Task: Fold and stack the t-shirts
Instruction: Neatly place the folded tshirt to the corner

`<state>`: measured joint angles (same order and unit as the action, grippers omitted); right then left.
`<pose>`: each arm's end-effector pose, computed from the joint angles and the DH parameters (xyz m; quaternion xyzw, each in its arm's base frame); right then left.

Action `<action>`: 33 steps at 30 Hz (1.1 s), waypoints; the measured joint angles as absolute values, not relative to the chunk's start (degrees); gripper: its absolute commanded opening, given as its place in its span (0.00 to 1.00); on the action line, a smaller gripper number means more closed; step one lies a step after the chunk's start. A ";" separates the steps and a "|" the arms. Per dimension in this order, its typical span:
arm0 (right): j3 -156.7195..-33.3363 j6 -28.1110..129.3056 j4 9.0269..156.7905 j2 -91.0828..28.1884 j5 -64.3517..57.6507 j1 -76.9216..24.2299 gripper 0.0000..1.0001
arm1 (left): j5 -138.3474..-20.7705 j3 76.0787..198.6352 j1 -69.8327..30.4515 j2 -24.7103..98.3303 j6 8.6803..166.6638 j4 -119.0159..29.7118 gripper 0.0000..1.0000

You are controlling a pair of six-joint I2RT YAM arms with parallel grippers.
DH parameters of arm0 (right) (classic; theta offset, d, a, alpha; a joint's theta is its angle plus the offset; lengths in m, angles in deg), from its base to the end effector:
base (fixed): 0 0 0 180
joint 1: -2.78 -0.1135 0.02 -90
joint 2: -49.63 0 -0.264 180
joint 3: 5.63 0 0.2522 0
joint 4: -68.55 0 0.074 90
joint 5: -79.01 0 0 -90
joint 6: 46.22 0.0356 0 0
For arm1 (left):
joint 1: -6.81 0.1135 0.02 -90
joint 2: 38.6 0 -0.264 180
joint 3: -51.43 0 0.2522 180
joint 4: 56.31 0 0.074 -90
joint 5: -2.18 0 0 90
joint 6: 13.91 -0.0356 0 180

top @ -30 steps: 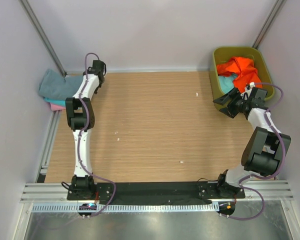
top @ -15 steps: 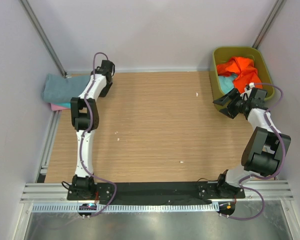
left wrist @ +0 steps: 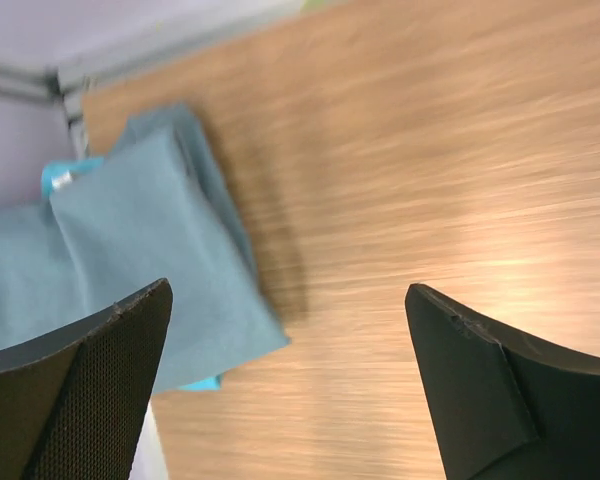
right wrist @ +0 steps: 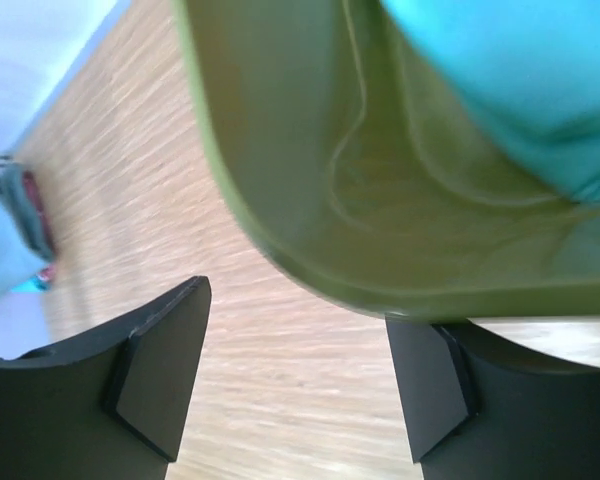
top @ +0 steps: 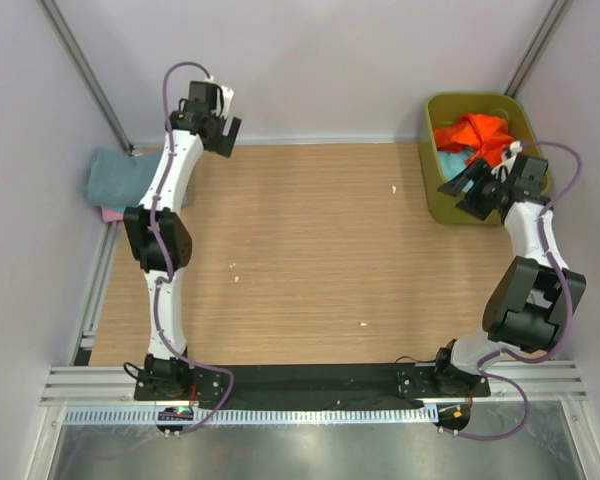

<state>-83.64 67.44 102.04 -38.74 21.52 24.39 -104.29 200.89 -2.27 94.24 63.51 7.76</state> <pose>0.3191 -0.1058 0.2600 0.2387 0.8574 0.2642 0.3716 0.5094 -0.0712 0.2995 0.1222 0.9156 0.1444 0.3549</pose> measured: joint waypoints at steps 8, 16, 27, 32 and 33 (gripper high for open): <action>-103.16 58.50 116.20 -40.60 17.54 22.22 0.84 | -88.38 197.21 -3.72 79.25 72.74 2.38 1.00; -107.47 49.17 122.85 -43.01 8.04 10.05 0.87 | -82.67 193.15 -4.92 78.02 78.94 2.16 1.00; -104.93 45.00 111.61 -43.12 6.40 11.93 0.88 | -81.23 191.29 -9.51 77.26 78.99 2.38 1.00; -104.43 47.03 111.15 -43.75 11.51 15.23 0.87 | -80.68 189.52 -9.18 76.14 79.16 2.29 1.00; -104.56 47.62 110.93 -44.19 13.02 14.84 0.87 | -80.68 188.52 -9.18 75.60 79.16 2.25 1.00</action>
<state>-104.56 47.62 110.93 -44.19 13.02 14.84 -80.68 188.52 -9.18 75.60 79.16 2.25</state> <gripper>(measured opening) 0.872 0.994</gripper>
